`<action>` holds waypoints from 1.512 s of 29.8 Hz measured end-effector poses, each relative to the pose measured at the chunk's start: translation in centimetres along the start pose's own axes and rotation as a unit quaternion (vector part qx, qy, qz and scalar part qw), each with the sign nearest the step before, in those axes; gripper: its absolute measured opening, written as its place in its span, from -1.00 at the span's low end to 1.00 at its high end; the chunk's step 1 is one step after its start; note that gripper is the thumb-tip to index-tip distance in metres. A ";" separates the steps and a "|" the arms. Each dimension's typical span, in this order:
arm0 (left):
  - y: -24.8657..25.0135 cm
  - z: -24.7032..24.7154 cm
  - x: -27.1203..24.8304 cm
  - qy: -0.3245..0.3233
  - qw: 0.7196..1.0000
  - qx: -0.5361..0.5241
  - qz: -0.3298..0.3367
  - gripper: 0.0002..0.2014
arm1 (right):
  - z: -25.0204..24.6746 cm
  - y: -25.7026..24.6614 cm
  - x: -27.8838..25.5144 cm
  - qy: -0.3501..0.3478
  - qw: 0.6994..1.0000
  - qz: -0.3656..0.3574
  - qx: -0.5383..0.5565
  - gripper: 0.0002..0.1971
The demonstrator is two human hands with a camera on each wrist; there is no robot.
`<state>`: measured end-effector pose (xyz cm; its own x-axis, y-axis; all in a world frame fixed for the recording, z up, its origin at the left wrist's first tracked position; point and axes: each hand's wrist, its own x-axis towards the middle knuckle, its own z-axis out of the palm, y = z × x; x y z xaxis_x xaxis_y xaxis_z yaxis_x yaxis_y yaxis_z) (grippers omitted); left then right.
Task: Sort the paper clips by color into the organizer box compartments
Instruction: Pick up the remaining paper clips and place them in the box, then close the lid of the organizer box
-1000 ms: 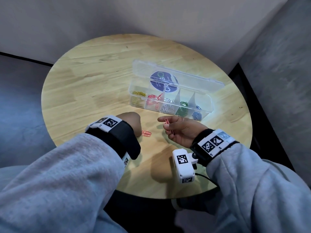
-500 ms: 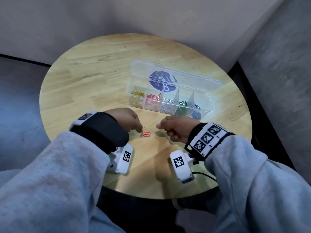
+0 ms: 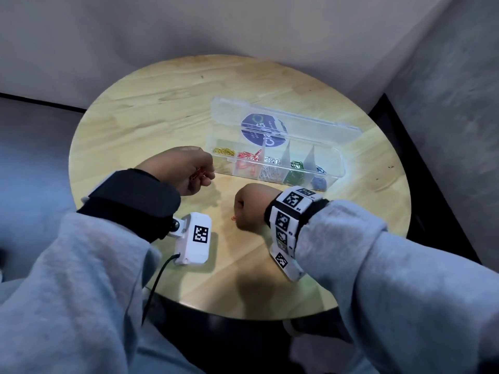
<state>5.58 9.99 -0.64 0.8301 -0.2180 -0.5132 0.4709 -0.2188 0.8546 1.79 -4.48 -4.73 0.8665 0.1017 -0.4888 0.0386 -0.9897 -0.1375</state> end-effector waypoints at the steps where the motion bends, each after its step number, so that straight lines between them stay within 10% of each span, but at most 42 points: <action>1: 0.0 0.1 0.0 0.001 1.000 0.001 0.000 -0.74 | 0.1 0.0 0.0 -0.007 1.000 0.002 -0.010 -0.78; 8: -0.5 0.6 0.1 0.018 0.998 0.064 -0.007 -0.74 | -0.7 3.0 -1.3 -0.041 0.982 0.044 0.177 -0.88; 14: -0.1 1.7 0.1 0.021 0.995 0.099 0.023 -0.75 | -4.4 6.2 -2.5 -0.005 0.862 0.050 0.504 -0.87; 27: 5.5 2.8 2.6 0.063 0.977 0.188 0.084 -0.79 | -9.0 6.2 4.1 0.061 0.847 0.076 0.523 -0.81; 35: 6.1 5.6 5.3 0.031 0.992 0.110 0.060 -0.85 | -8.2 7.4 2.3 0.038 0.727 0.027 0.685 -0.80; 41: 5.8 7.1 5.7 0.043 0.994 0.099 0.034 -0.90 | -9.9 9.4 -2.9 0.082 0.828 -0.020 0.555 -0.79; 45: 5.5 6.8 4.8 0.062 0.980 0.180 0.064 -0.80 | -11.1 11.5 -4.9 0.238 0.914 -0.028 0.326 -0.78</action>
<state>10.16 1.24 1.04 0.9159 -0.1535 -0.3709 0.2434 -0.5224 0.8172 3.50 -17.43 5.66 0.9967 -0.0581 -0.0566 -0.0811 -0.6981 -0.7114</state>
